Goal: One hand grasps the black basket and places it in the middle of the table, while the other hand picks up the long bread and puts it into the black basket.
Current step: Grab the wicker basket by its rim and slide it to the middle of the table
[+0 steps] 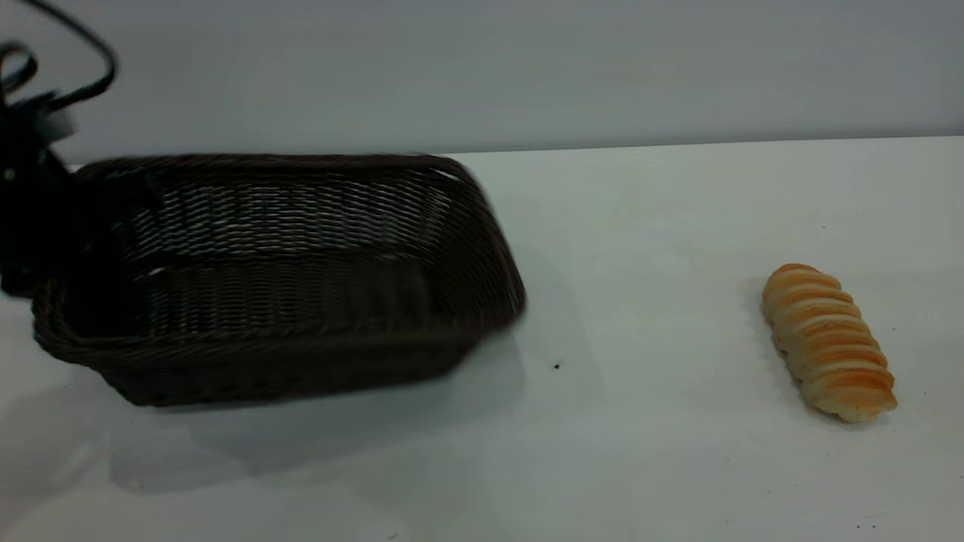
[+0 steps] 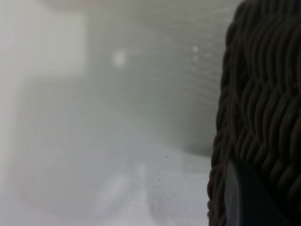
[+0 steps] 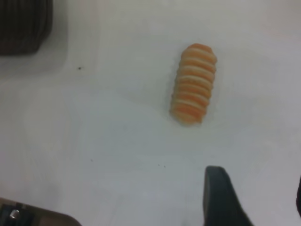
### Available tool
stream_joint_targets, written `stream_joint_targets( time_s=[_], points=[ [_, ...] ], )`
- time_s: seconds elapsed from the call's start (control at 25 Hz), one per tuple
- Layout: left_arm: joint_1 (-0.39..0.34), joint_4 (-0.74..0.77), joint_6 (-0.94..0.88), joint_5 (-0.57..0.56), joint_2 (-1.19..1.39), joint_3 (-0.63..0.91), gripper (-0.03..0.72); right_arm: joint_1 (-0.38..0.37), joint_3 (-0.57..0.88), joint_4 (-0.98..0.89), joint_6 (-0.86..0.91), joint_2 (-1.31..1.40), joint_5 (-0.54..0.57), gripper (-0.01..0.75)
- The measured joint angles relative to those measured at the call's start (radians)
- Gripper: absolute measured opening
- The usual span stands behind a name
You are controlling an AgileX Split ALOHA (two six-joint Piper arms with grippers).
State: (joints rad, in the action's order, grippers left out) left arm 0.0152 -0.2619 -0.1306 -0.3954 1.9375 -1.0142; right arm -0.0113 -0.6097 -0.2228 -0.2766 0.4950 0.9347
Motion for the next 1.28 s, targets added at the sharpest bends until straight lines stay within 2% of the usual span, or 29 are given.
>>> stream_joint_targets(
  time_s=[0.12, 0.32, 0.52, 0.88, 1.0, 1.16, 1.28],
  points=[
    [0.028, -0.04, 0.16, -0.068, 0.017, -0.06, 0.211, 0.0, 0.0, 0.002, 0.0, 0.0, 0.001, 0.369],
    [0.077, -0.101, 0.306, -0.075, 0.091, -0.157, 0.211, 0.0, 0.0, 0.003, 0.0, 0.0, 0.009, 0.369],
    [0.105, -0.116, 0.293, -0.072, 0.202, -0.224, 0.211, 0.0, 0.0, 0.003, 0.0, 0.0, 0.027, 0.369],
    [0.112, -0.117, 0.203, -0.076, 0.248, -0.233, 0.218, 0.0, 0.0, 0.003, 0.0, 0.0, 0.03, 0.369],
    [0.112, -0.118, 0.195, -0.088, 0.248, -0.235, 0.324, 0.0, 0.0, 0.007, 0.001, 0.0, 0.03, 0.369],
    [0.112, -0.117, 0.193, -0.118, 0.216, -0.234, 0.519, 0.0, 0.0, 0.009, 0.002, 0.0, 0.03, 0.369],
    [0.112, -0.099, 0.193, -0.136, 0.146, -0.234, 0.588, 0.0, 0.0, -0.014, 0.002, 0.01, 0.028, 0.369]
  ],
)
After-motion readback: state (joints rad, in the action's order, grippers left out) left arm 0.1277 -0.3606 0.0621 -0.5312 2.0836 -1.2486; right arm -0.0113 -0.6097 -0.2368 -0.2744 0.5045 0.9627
